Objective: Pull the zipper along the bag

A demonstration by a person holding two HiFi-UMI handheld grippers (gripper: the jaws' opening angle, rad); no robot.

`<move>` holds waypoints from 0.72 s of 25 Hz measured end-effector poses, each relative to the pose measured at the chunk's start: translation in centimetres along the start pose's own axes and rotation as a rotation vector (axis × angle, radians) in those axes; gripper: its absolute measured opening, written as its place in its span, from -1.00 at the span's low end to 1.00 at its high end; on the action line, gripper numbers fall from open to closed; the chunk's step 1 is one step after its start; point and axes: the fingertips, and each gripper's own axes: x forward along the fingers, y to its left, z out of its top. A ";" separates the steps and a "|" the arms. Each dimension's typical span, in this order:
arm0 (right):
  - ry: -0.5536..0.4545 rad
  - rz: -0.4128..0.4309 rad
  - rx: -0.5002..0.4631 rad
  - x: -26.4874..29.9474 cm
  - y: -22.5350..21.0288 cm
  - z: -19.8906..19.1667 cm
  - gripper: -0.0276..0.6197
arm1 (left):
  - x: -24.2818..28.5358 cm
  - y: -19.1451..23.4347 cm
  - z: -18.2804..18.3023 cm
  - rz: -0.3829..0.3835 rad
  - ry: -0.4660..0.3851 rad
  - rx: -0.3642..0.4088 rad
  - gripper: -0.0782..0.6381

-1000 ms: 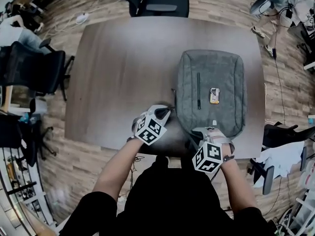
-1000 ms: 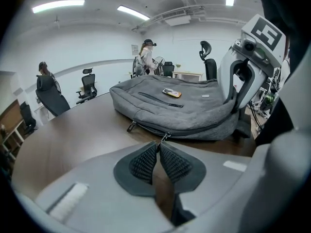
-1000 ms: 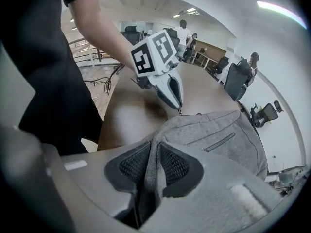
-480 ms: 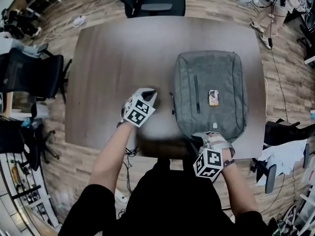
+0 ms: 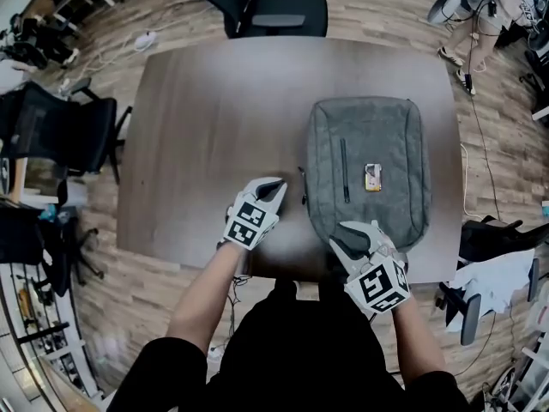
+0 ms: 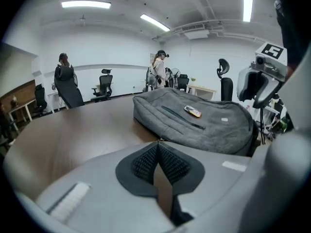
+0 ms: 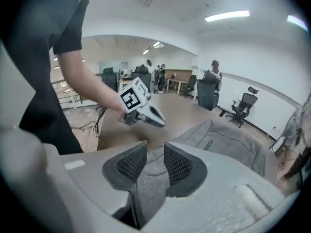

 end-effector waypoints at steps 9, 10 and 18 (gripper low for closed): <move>-0.342 -0.179 0.205 -3.4 -4.4 6.7 -0.91 | -6.2 -3.9 4.9 0.026 -0.246 -0.140 -0.73; -0.366 -0.190 0.221 -3.8 -4.6 7.3 -0.91 | -6.9 -4.5 5.4 0.020 -0.268 -0.150 -0.73; -0.535 -0.302 0.192 -6.8 -6.1 11.2 -0.91 | -11.6 -6.9 10.5 0.027 -0.445 -0.175 -0.73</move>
